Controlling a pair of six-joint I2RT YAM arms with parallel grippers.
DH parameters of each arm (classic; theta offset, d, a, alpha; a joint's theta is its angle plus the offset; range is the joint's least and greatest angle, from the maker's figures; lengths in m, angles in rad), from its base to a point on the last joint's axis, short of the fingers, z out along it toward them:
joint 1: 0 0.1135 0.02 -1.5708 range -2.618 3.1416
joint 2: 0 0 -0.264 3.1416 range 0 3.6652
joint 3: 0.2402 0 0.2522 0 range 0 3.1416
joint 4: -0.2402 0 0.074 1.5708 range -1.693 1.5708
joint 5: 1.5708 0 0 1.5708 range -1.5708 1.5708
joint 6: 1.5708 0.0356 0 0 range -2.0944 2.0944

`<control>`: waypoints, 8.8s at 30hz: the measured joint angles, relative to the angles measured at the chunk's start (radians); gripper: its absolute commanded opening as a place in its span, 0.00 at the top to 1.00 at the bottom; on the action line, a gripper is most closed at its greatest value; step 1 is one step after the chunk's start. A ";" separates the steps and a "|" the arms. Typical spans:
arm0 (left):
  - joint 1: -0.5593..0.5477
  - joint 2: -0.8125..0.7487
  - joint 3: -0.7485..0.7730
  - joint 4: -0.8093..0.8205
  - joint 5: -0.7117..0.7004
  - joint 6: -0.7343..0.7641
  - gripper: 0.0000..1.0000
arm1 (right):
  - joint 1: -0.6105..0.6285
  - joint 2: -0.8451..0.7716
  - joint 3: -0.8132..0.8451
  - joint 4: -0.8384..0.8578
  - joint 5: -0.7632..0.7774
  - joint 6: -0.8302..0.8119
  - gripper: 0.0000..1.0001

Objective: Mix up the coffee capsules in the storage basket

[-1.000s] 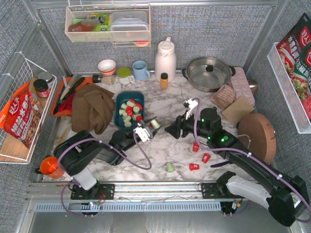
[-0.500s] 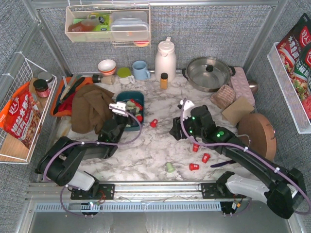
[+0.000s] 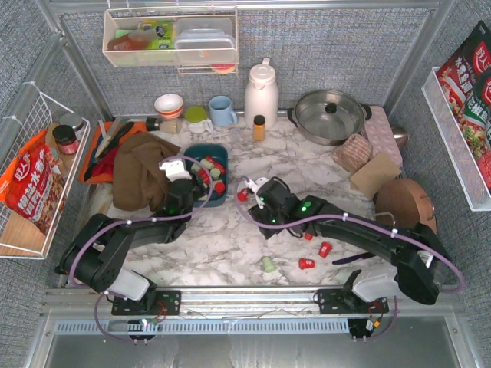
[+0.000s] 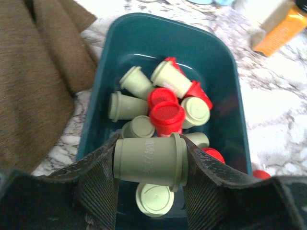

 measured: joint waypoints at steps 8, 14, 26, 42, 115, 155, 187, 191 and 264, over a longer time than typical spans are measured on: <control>0.000 -0.026 0.046 -0.179 -0.128 -0.133 0.18 | 0.065 0.077 -0.040 -0.019 0.104 0.141 0.42; -0.002 -0.030 0.093 -0.246 -0.102 -0.138 0.01 | 0.076 0.094 -0.065 0.001 0.162 0.249 0.42; -0.003 -0.136 0.108 -0.276 -0.056 0.010 0.01 | 0.131 0.161 -0.085 0.046 0.154 0.352 0.44; -0.002 -0.198 0.110 -0.303 -0.027 0.090 0.01 | 0.248 0.164 -0.113 -0.034 0.153 0.435 0.45; -0.348 0.177 -0.100 0.763 0.808 0.811 0.69 | 0.023 -0.307 -0.226 0.495 0.125 0.298 0.47; 0.033 -0.043 0.080 -0.208 0.176 0.196 0.38 | -0.120 0.687 0.497 0.104 0.198 0.666 0.43; 0.026 -0.138 0.018 -0.118 0.371 0.319 0.01 | -0.134 0.593 0.393 0.148 0.177 0.461 0.62; 0.005 -0.117 -0.051 0.006 0.551 0.403 0.01 | -0.138 0.443 0.270 0.228 0.127 0.412 0.63; 0.119 0.289 0.445 -0.116 0.451 0.446 0.44 | -0.165 -0.245 -0.094 0.096 0.319 0.139 0.42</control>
